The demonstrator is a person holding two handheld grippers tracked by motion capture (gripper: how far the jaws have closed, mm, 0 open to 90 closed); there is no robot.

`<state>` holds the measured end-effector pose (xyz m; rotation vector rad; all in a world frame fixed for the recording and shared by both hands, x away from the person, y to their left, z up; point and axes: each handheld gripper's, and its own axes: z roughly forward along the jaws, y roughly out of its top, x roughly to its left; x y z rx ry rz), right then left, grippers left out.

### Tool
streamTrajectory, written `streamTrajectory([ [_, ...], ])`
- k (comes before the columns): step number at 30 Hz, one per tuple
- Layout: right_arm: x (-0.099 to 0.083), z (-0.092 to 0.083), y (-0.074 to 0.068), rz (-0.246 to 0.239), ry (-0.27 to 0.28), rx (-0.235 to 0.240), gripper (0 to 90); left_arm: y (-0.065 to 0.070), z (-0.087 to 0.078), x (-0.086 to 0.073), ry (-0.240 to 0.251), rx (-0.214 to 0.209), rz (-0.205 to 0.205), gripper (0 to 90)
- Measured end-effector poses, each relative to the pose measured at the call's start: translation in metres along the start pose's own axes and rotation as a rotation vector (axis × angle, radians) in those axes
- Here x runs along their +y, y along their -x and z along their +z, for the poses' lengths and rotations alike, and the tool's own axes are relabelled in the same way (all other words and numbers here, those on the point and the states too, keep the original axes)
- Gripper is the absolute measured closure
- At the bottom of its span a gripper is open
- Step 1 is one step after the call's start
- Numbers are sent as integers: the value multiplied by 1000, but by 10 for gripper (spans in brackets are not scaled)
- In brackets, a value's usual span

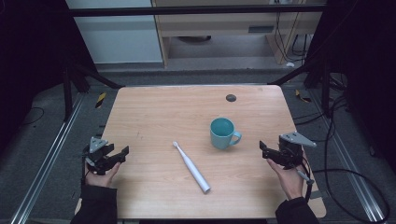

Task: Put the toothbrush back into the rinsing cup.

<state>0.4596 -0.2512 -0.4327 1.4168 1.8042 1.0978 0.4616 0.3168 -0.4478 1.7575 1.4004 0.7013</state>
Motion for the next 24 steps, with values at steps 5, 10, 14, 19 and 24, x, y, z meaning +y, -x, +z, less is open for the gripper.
streamTrajectory([
  [5,3,0,-10,-36,-30,24,236,2,2,-2,-22,-2,16,431],
  [10,8,-2,-23,-67,-42,58,268,1,6,-4,-48,-3,29,462],
  [14,13,-5,-35,-78,-56,96,295,0,5,-5,-38,7,30,465],
  [19,19,-6,-52,-119,-90,131,345,1,4,-4,-29,19,35,457],
  [24,27,-6,-69,-139,-122,190,379,0,4,-5,-27,20,26,448],
])
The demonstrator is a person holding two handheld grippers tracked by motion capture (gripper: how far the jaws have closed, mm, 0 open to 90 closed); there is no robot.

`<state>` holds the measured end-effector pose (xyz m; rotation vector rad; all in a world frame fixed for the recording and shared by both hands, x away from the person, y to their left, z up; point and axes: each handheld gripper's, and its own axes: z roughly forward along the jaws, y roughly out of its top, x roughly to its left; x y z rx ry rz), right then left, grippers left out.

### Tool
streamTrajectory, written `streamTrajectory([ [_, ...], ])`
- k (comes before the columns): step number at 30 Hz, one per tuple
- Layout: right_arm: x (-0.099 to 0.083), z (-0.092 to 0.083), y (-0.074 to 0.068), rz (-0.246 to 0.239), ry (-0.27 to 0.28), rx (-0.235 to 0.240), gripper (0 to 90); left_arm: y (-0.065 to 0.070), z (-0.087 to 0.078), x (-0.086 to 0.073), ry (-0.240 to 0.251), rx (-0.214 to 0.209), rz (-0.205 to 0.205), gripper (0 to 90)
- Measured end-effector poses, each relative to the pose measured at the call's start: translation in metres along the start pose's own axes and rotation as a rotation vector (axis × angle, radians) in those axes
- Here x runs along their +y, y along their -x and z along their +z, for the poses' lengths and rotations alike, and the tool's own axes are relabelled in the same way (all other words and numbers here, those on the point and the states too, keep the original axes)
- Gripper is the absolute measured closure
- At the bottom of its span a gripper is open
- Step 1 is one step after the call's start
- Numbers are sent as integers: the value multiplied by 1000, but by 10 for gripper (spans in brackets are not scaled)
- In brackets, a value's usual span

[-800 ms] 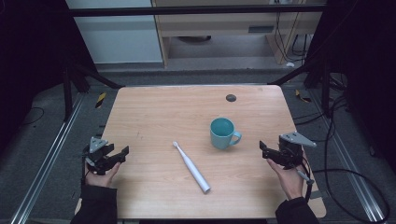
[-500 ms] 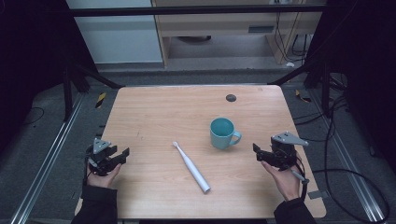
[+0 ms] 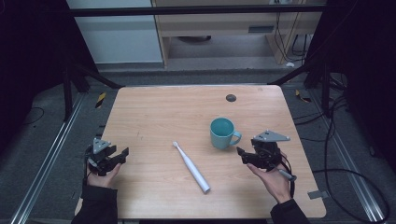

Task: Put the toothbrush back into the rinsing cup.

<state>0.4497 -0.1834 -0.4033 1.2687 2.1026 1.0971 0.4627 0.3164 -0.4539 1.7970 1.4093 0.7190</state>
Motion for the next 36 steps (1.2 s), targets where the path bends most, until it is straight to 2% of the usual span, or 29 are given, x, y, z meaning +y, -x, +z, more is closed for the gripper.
streamTrajectory([
  [4,7,2,-13,-22,-21,29,419,-2,-2,1,14,-4,-12,449],
  [8,10,5,-25,-43,-49,47,451,-2,1,1,-12,-8,-2,420],
  [14,16,10,-40,-65,-98,85,489,-4,0,2,-8,-11,-5,402],
  [19,22,15,-50,-84,-120,104,513,-3,2,1,-21,-14,6,389],
  [24,24,19,-57,-88,-143,119,541,-4,3,1,-31,-22,3,369],
  [36,28,33,-79,-133,-186,156,567,-4,4,0,-36,-31,3,367],
])
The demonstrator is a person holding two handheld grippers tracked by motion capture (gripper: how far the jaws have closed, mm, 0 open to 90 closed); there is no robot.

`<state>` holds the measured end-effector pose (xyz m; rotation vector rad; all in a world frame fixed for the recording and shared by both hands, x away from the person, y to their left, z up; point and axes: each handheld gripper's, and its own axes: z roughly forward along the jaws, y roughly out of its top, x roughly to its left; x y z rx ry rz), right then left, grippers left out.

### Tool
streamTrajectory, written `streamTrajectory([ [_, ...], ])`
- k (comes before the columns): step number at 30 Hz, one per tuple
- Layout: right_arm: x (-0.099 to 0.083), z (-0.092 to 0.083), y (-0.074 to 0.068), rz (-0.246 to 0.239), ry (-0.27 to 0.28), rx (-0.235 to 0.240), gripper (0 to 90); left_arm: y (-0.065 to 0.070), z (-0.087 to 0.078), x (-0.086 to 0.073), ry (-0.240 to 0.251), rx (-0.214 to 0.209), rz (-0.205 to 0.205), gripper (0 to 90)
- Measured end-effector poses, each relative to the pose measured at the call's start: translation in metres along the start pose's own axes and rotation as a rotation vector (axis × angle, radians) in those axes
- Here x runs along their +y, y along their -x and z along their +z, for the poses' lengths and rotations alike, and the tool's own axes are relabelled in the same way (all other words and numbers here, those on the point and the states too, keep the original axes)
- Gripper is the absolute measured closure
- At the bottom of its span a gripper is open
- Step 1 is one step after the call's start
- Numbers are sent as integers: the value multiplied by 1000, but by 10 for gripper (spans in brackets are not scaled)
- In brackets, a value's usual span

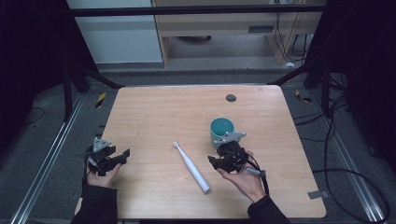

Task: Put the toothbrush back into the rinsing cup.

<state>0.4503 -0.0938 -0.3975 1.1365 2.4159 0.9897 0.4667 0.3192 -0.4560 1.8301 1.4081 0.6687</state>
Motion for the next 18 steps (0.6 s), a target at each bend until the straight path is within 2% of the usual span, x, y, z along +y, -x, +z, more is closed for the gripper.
streamTrajectory([
  [7,4,12,-12,-12,-63,33,576,-1,0,0,-7,-2,-1,367],
  [18,6,33,-26,-15,-168,59,589,0,1,0,-13,-7,4,368],
])
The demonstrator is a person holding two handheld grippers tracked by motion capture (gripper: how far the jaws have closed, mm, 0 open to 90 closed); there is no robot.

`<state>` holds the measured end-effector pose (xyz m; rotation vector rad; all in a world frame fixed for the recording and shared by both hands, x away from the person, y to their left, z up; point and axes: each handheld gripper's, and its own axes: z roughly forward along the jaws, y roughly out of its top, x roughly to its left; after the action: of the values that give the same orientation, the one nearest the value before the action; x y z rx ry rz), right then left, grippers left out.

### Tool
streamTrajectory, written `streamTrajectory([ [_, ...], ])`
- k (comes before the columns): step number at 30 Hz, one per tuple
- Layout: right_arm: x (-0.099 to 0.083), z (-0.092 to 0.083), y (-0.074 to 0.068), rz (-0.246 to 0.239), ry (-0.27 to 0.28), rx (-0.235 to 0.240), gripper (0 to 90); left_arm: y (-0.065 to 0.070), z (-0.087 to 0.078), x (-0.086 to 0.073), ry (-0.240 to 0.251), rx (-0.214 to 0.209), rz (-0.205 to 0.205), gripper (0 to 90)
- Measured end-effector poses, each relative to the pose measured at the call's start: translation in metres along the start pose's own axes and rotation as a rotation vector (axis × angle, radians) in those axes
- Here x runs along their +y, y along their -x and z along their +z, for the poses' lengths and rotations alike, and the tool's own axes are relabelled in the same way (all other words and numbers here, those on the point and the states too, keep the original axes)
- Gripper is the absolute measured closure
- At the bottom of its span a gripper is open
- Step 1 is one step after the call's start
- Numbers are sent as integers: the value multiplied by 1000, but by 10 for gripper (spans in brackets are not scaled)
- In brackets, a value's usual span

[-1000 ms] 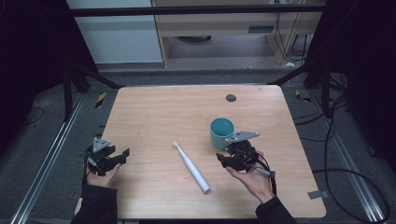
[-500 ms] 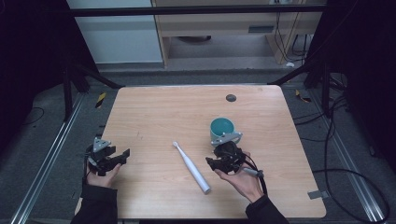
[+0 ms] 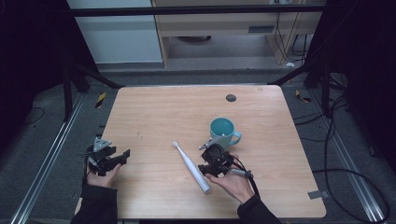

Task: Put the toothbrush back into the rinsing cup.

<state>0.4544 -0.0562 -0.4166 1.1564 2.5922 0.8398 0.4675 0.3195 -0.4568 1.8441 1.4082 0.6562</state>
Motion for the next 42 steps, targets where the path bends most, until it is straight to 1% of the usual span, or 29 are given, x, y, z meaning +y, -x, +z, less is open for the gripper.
streamTrajectory([
  [5,2,8,-2,3,-25,0,597,0,0,0,-2,-1,1,369],
  [6,3,9,-2,-3,-29,4,600,0,0,0,-2,-1,1,368],
  [8,4,12,-3,7,-37,3,601,0,0,0,-1,-1,2,369],
  [10,5,15,-3,-1,-46,5,600,0,0,0,1,-1,2,369],
  [12,6,18,-4,4,-53,7,600,0,0,0,1,0,1,369],
  [17,9,25,-5,9,-85,7,603,-1,0,0,2,0,0,369],
  [19,10,29,-5,-3,-94,8,604,-1,0,0,1,-2,-1,369],
  [23,13,37,-6,4,-123,20,607,0,0,0,1,-3,1,369],
  [30,16,46,-5,11,-136,19,610,-1,0,0,-1,-6,-1,370],
  [33,17,50,-5,-4,-150,22,609,-1,0,0,-3,-7,0,370],
  [36,17,55,-8,-3,-173,30,609,0,0,0,-2,-6,2,370],
  [37,17,56,-7,-15,-175,31,609,-1,1,0,-2,-7,1,370],
  [38,18,57,-8,-6,-183,29,609,-1,1,0,-3,-8,0,370],
  [40,18,59,-8,-9,-183,31,609,-1,1,0,-4,-8,1,370],
  [41,18,60,-9,-2,-188,33,609,-1,1,0,-3,-8,1,370],
  [42,19,61,-9,-9,-188,34,608,-1,1,0,-4,-7,1,370],
])
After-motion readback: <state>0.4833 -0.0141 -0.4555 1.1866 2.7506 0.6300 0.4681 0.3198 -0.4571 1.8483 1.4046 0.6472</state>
